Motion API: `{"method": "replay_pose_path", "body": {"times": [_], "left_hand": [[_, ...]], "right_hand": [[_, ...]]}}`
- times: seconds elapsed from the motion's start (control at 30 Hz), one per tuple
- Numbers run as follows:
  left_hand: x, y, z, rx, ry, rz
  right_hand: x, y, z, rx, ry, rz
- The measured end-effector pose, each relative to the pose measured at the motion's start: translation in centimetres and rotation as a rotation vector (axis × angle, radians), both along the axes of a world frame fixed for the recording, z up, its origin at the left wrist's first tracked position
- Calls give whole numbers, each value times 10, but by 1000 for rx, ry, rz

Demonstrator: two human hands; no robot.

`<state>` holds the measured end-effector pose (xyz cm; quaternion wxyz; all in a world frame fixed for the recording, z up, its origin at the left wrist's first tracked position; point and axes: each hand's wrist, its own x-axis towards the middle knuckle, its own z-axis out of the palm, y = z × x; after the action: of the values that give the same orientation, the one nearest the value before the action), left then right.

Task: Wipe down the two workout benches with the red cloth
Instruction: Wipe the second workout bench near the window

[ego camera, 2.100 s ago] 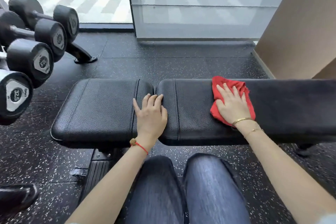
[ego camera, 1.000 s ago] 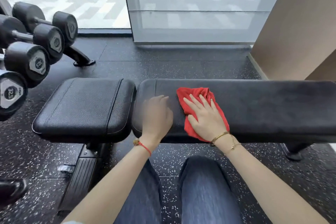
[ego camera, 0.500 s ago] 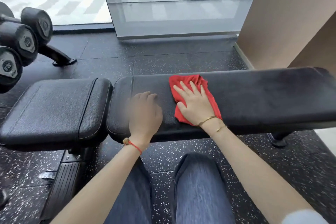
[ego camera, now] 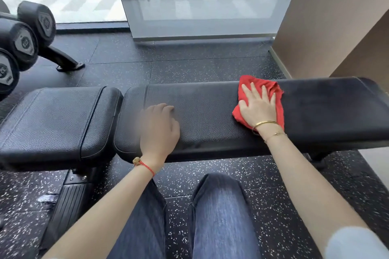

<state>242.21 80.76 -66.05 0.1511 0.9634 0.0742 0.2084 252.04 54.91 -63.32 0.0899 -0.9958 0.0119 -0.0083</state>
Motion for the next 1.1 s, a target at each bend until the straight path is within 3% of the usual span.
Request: {"method": "replay_pose_path", "body": {"times": [0.17,0.3,0.53,0.67,0.97,1.1], "left_hand": [[0,0,1,-6,-7,-9],[-1,0,2,-8,0,-19],[0,-1,0,15,16,-14],[1,-3,-1,27,7,2],[2,-3,0,45,7,-5],[4,-10,4,82,54,29]], "right_hand": [[-36,36,-5,-1,-47,303],[-57,20,-10,15,-83,348],[-35,-56,-10,23,-75,-37],[5,-47,-2,59,-20,-187],[-35,32,-5,7,-45,344],[-50,6,-10,26,-49,320]]}}
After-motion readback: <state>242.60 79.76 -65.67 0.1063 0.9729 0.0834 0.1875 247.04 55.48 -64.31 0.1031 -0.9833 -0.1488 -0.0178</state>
